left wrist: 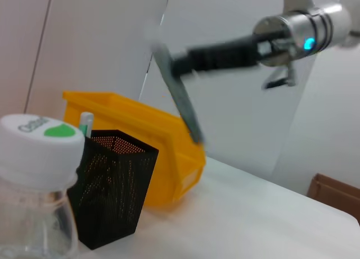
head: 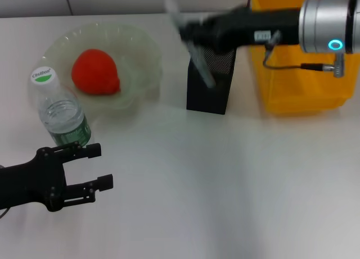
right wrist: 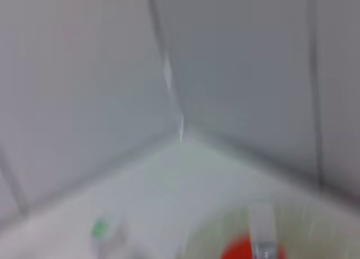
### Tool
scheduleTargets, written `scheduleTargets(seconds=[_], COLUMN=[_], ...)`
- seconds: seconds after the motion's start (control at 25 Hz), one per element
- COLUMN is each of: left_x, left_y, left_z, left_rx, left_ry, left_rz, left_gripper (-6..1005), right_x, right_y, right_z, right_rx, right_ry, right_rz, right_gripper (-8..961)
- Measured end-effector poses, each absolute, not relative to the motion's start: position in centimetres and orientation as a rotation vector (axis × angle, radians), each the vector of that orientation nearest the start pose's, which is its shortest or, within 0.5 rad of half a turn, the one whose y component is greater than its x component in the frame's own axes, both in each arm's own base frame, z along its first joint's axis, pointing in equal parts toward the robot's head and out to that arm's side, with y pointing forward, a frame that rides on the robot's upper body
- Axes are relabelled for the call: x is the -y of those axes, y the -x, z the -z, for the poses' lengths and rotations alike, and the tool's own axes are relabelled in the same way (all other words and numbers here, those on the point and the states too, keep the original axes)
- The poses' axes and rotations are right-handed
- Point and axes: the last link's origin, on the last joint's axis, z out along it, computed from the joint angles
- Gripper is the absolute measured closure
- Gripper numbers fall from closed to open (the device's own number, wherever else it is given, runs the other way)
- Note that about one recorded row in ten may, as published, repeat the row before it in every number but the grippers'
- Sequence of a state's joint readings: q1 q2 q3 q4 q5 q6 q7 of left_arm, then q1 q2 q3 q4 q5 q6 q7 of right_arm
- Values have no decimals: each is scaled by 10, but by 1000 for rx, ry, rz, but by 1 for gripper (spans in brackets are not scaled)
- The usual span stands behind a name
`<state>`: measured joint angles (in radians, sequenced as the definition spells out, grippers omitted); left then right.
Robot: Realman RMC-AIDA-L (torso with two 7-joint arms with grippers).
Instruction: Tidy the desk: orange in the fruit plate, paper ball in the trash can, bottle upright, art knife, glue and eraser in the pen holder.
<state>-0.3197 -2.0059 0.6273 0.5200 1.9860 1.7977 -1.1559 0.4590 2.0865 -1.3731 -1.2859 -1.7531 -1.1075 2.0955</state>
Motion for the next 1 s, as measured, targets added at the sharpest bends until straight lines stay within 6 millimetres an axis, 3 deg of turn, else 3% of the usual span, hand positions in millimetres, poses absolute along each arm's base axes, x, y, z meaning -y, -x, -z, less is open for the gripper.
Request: scheduleTargets(seconds=[0.08, 0.12, 0.24, 0.32, 0.52, 0.8, 1.0], left_x=[-240, -240, -240, -240, -241, -243, -243], left_y=[320, 320, 320, 319, 318, 317, 314], left_z=[-16, -16, -16, -16, -16, -17, -22], left_rx=[655, 655, 655, 655, 649, 655, 642], left_ry=[2733, 2733, 2730, 2729, 2731, 2734, 2746], left_rz=[870, 871, 875, 876, 878, 883, 908], left_gripper=[217, 217, 217, 217, 217, 216, 216], right_x=[-372, -376, -380, -385, -390, -386, -362], right_y=[-128, -142, -155, -171, -185, -190, -190], right_z=[-1, 0, 2, 9, 24, 27, 7], right_rx=[-652, -635, -593, -541, -540, -492, -468], right_ry=[2601, 2535, 2483, 2425, 2411, 2424, 2473], right_rz=[-757, -868, -929, -951, -906, -889, -1012], right_gripper=[821, 821, 822, 822, 784, 705, 599])
